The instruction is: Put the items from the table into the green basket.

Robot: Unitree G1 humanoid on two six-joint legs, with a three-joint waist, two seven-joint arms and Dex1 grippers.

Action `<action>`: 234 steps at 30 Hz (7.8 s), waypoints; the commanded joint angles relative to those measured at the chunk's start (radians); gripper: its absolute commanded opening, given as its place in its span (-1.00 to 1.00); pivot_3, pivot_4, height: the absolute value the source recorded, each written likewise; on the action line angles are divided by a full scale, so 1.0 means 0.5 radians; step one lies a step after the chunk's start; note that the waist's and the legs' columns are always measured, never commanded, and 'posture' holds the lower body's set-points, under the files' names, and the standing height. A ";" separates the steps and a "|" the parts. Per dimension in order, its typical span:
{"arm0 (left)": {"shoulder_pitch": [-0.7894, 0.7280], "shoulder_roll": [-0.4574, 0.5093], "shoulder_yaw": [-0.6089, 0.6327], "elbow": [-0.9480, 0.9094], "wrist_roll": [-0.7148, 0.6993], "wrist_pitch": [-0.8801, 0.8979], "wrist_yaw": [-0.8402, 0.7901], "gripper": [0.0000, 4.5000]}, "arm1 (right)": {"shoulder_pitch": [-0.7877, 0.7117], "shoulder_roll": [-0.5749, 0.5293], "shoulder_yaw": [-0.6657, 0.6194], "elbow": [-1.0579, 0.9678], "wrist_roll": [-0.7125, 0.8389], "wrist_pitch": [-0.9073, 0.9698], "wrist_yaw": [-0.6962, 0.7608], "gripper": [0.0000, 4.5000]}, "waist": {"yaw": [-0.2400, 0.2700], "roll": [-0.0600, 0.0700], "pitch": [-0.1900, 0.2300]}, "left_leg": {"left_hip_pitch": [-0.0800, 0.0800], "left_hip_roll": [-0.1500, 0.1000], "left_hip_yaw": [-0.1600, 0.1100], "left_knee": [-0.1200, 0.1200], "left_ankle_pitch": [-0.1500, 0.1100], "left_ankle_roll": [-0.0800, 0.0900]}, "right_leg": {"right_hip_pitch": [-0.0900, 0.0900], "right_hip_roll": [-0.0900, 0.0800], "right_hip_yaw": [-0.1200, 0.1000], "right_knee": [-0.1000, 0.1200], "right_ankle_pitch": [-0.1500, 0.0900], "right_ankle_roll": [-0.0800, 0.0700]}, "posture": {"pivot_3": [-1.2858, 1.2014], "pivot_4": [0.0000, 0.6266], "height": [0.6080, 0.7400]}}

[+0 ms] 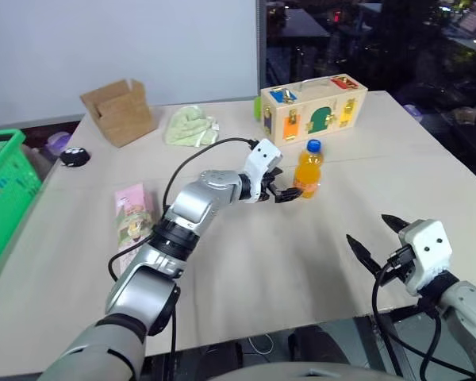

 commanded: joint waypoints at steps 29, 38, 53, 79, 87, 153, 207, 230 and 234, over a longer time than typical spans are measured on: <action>-0.515 -0.220 0.502 1.355 0.488 -0.904 -0.021 0.99 | 0.012 0.141 0.031 -0.145 -0.122 -0.074 -0.126 1.00 | -0.469 -0.003 0.001 | -0.004 -0.009 -0.003 0.001 -0.005 0.007 | 0.001 -0.006 0.005 0.000 -0.004 0.020 | -0.32 -1.00 1.00; -0.365 -0.030 0.652 1.152 0.372 -0.910 -0.458 0.99 | -0.748 -0.082 0.146 0.291 -0.111 0.191 -0.013 1.00 | -0.533 -0.006 0.003 | -0.005 -0.015 0.000 0.002 -0.005 0.009 | 0.001 -0.015 0.009 -0.001 -0.001 0.030 | -0.32 -1.00 1.00; 1.214 0.531 1.117 -1.409 -0.324 -0.022 -0.317 0.99 | -2.914 -0.206 1.129 2.924 -0.599 -0.755 1.376 1.00 | -0.098 -0.004 0.006 | 0.005 -0.012 -0.009 0.003 -0.008 0.013 | 0.002 -0.012 0.015 0.011 0.005 0.022 | 0.06 -1.00 1.00; 1.398 0.543 1.059 -1.954 -0.627 0.217 -0.002 0.99 | -3.629 -0.088 1.442 4.428 -1.560 -1.352 1.399 1.00 | 0.444 0.012 0.011 | 0.001 -0.016 0.001 0.003 -0.007 0.011 | -0.002 -0.010 0.012 0.008 0.009 0.012 | 0.17 -1.00 1.00; 1.385 0.668 1.054 -1.960 -0.725 0.223 -0.080 0.99 | -3.591 -0.097 1.463 4.464 -1.700 -1.285 1.372 1.00 | 0.418 0.014 0.012 | 0.001 -0.015 0.001 0.003 -0.007 0.011 | -0.002 -0.010 0.012 0.008 0.009 0.011 | 0.19 -0.97 1.00; 1.456 0.504 0.804 -1.824 -0.495 -0.130 0.031 1.00 | -3.544 0.049 -0.068 4.391 -0.605 0.309 -0.468 0.95 | 0.452 0.023 0.018 | 0.001 -0.015 0.007 0.000 -0.007 0.011 | -0.003 -0.008 0.018 0.005 0.008 0.008 | 0.15 -1.00 1.00; 1.407 0.410 0.717 -1.789 -0.450 -0.125 0.021 1.00 | -3.664 0.349 -1.834 3.464 -0.545 1.448 -1.990 0.95 | 0.330 0.030 0.019 | -0.001 -0.010 0.018 0.001 -0.008 0.015 | -0.006 -0.004 0.027 0.002 0.008 0.009 | 0.09 -0.99 1.00; 1.527 0.472 0.732 -1.844 -0.424 -0.189 -0.043 1.00 | -3.447 -0.509 1.389 4.088 -1.571 -1.425 1.643 0.95 | 0.311 0.035 0.023 | 0.004 -0.008 0.024 0.001 -0.010 0.017 | -0.005 -0.005 0.030 0.002 0.008 0.010 | 0.15 -1.00 1.00; 1.527 0.502 0.735 -1.847 -0.419 -0.200 -0.086 1.00 | -3.507 -0.436 1.495 4.248 -1.715 -1.544 1.602 0.95 | 0.328 0.034 0.023 | 0.003 -0.009 0.024 0.001 -0.010 0.017 | -0.005 -0.006 0.030 0.001 0.008 0.010 | 0.17 -0.99 1.00</action>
